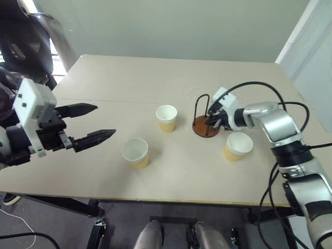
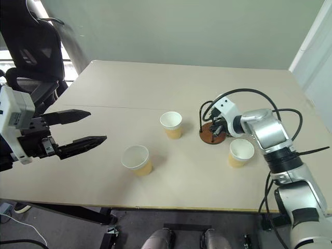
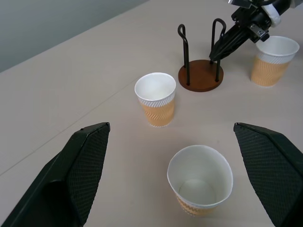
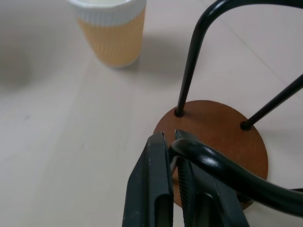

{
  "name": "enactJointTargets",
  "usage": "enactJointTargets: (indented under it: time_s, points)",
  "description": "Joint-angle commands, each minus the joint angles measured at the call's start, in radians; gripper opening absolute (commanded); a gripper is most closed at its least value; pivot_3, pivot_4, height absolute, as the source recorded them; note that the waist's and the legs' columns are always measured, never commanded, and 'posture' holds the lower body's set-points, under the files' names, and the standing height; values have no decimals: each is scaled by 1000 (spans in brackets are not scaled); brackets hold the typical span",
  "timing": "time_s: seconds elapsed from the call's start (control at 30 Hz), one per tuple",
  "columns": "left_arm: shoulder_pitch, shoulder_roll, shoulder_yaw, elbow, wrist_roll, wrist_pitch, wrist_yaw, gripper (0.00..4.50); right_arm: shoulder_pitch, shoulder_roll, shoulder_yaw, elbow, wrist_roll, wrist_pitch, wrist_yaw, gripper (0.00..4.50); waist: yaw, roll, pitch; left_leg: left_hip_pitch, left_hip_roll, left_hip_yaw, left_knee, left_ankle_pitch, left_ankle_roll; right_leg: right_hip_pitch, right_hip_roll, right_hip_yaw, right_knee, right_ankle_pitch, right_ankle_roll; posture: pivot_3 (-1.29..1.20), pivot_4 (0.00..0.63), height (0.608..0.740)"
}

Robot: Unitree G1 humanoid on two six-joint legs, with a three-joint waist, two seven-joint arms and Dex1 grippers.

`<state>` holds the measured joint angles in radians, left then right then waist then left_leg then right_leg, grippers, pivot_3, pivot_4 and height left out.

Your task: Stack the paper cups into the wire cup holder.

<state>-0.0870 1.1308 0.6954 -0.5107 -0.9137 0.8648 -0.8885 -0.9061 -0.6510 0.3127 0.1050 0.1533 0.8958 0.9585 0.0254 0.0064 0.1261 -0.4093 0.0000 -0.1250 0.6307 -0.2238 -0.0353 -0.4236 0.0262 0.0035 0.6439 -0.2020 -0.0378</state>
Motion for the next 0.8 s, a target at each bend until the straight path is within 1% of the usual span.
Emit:
enactJointTargets:
  time_s: [0.03, 0.13, 0.23, 0.33, 0.53, 0.8]
  points:
    - [22, 55, 57, -57, -67, 45, -91, 4500, 2, -59, 7, -129, 29, -10, 89, 24, -1, 0, 0, 0, 0, 0, 0, 0, 0, 0, 0, 0, 0, 0, 0, 0, 150, 740]
    - [24, 90, 85, -38, -60, 49, -136, 4500, 27, -88, 5, -219, 69, 5, 141, 24, -3, 0, 0, 0, 0, 0, 0, 0, 0, 0, 0, 0, 0, 0, 0, 0, 150, 740]
    - [9, 114, 113, -21, -103, 73, -183, 4500, 55, -116, 2, -305, 102, 3, 187, 24, -5, 0, 0, 0, 1, 0, 0, 1, 1, 0, 2, 0, 0, 0, 0, 0, 150, 740]
    - [51, 132, 130, -38, -95, 91, -252, 4500, 84, -144, 8, -367, 131, -15, 235, 24, -5, 0, 0, 0, 1, 0, 0, 3, 4, 1, 2, 0, 0, 0, 0, 0, 150, 740]
    - [81, 135, 155, -20, -44, 82, -291, 4500, 140, -183, 27, -420, 152, -89, 318, 24, -7, -1, 0, 0, 1, 0, 0, 4, 7, 1, 2, 1, 0, -3, -1, 0, 150, 740]
    - [84, 121, 165, -34, -41, 96, -286, 4500, 189, -158, 58, -409, 149, -235, 393, 24, -10, -1, 0, 0, 1, 0, 0, 5, 8, 1, 2, 1, 0, -4, -1, 0, 150, 740]
